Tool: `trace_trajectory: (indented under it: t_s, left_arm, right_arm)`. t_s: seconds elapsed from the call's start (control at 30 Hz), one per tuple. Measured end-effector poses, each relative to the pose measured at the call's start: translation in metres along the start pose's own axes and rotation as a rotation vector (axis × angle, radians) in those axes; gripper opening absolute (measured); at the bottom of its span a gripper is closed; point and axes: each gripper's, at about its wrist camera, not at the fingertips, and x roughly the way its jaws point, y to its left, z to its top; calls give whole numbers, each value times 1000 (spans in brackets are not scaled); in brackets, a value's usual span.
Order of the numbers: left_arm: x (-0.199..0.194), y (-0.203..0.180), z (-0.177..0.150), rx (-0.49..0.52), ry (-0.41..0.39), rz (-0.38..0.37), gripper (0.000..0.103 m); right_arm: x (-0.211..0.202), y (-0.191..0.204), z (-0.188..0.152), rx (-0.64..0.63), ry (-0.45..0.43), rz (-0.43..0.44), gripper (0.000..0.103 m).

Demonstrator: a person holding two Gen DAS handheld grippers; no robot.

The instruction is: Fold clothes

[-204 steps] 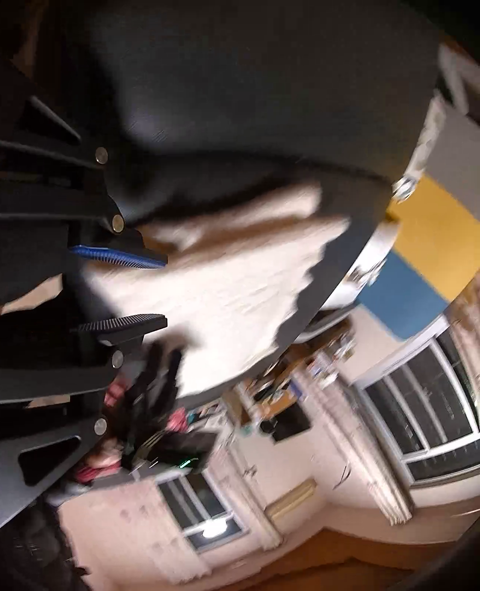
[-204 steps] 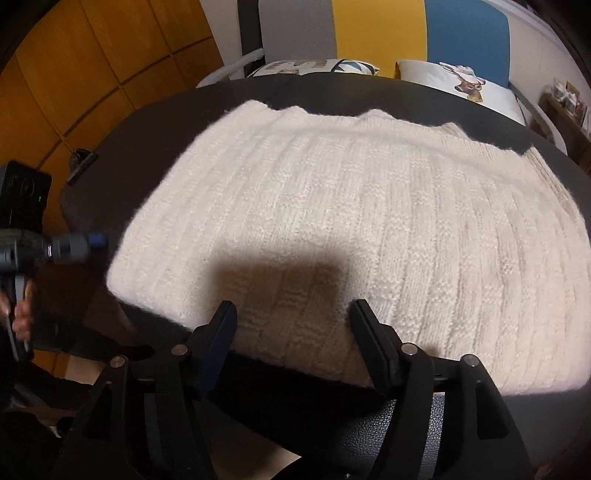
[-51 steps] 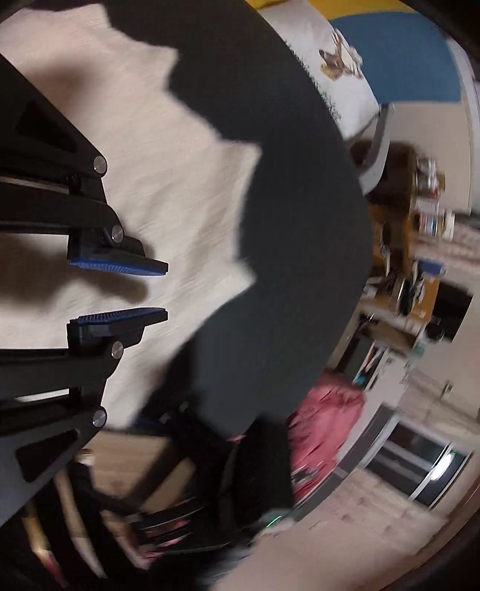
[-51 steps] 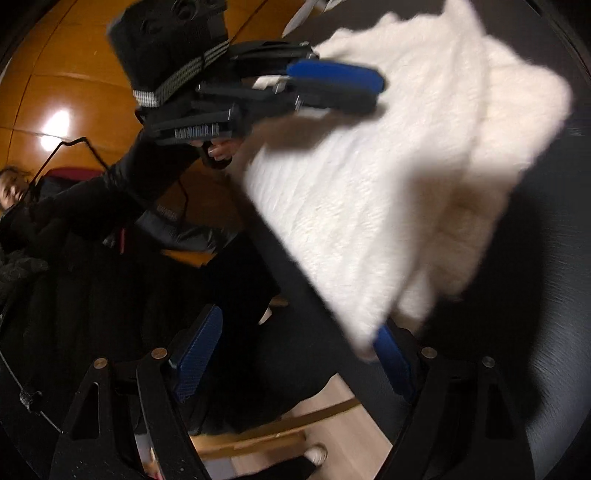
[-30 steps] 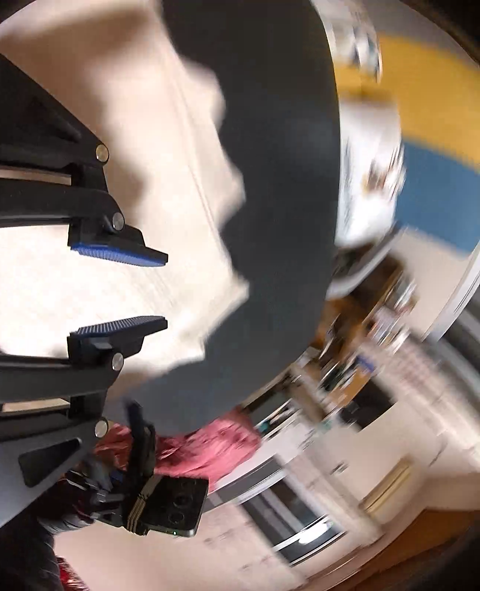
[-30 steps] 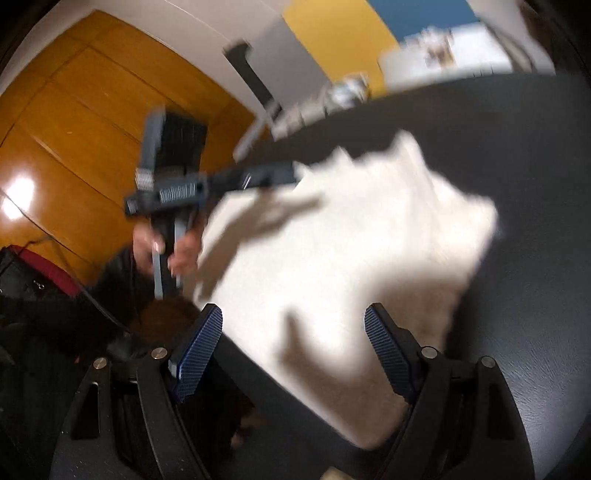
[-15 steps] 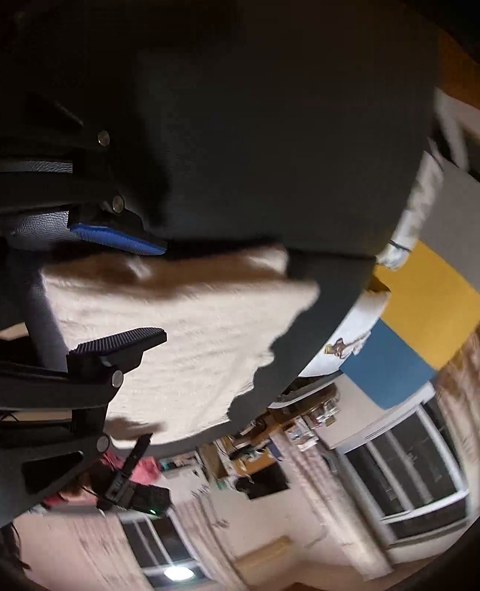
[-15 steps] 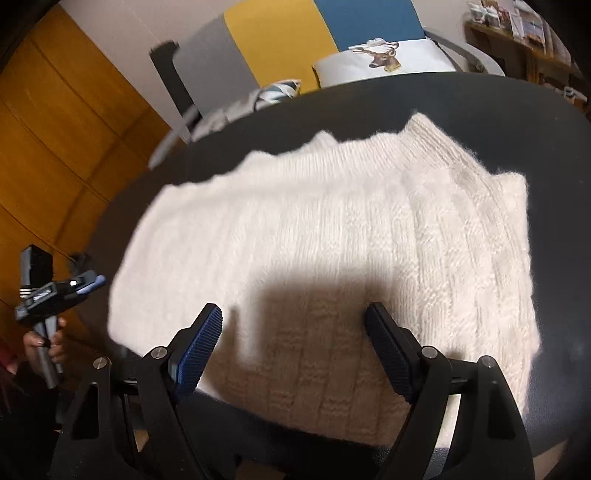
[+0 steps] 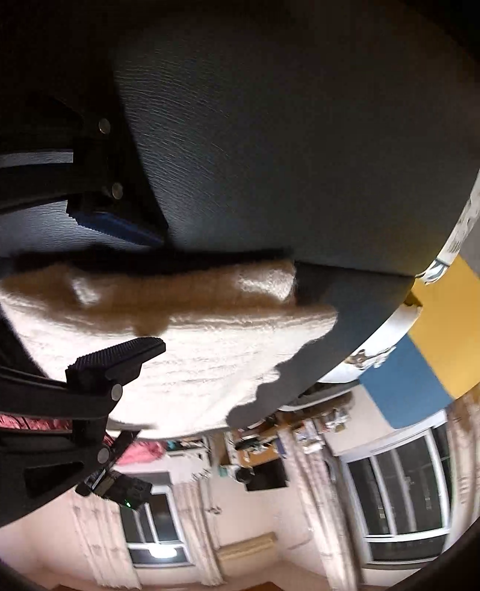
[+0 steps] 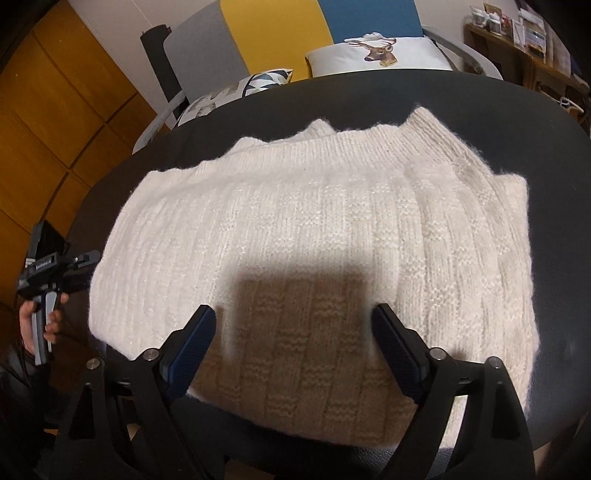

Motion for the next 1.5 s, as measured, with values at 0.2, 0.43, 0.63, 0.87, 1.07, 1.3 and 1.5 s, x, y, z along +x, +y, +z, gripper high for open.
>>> trace_trajectory:
  t_s: [0.2, 0.43, 0.63, 0.87, 1.07, 1.3, 1.5]
  left_arm:
    - [27, -17, 9, 49, 82, 21, 54]
    - [26, -27, -1, 59, -3, 2, 16]
    - [7, -51, -8, 95, -128, -94, 13]
    - [-10, -90, -18, 82, -194, -267, 13]
    - [-10, -122, -18, 77, -215, -367, 13]
    - [-25, -137, -15, 64, -243, -484, 13]
    - [-5, -216, -11, 168, -179, -580, 13]
  right_arm:
    - [2, -2, 1, 13, -6, 24, 94]
    - [-2, -14, 2, 60, -22, 96, 94]
    - [-24, -11, 8, -51, -80, 6, 94]
    - [-45, -24, 17, -235, -58, -167, 84]
    - [-40, -40, 17, -266, -12, -83, 69]
    - [-10, -56, 22, -245, 88, -140, 56]
    - [-5, -53, 17, -183, 69, -95, 56]
